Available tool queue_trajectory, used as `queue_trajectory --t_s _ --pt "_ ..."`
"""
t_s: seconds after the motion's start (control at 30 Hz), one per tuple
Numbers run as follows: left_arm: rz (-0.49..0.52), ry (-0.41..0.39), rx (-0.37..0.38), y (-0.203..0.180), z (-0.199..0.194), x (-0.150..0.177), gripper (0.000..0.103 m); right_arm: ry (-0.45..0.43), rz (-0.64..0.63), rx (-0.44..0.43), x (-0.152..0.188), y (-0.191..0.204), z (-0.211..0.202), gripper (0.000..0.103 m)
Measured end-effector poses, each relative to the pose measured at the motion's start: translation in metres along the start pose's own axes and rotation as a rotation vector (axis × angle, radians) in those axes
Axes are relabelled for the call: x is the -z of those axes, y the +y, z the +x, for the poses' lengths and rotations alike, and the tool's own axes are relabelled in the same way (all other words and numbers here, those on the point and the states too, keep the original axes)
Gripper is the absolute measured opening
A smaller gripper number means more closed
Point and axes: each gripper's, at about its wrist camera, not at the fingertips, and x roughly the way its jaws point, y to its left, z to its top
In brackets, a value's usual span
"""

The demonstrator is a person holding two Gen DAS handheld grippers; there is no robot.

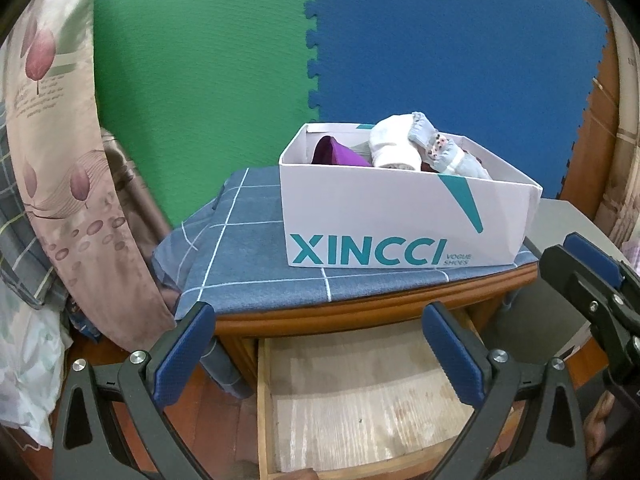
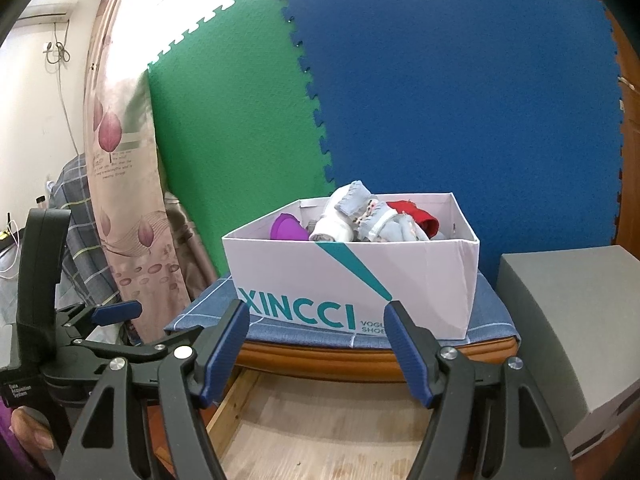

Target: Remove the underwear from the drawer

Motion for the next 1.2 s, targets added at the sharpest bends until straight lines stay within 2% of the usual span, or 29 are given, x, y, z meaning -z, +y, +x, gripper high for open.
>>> queue_trajectory --t_s 1.2 --pt "0.004 0.015 0.009 -0.0013 0.0032 0.0028 0.103 0.005 0.0 -0.003 0.0019 -0.0008 0.001 0.072"
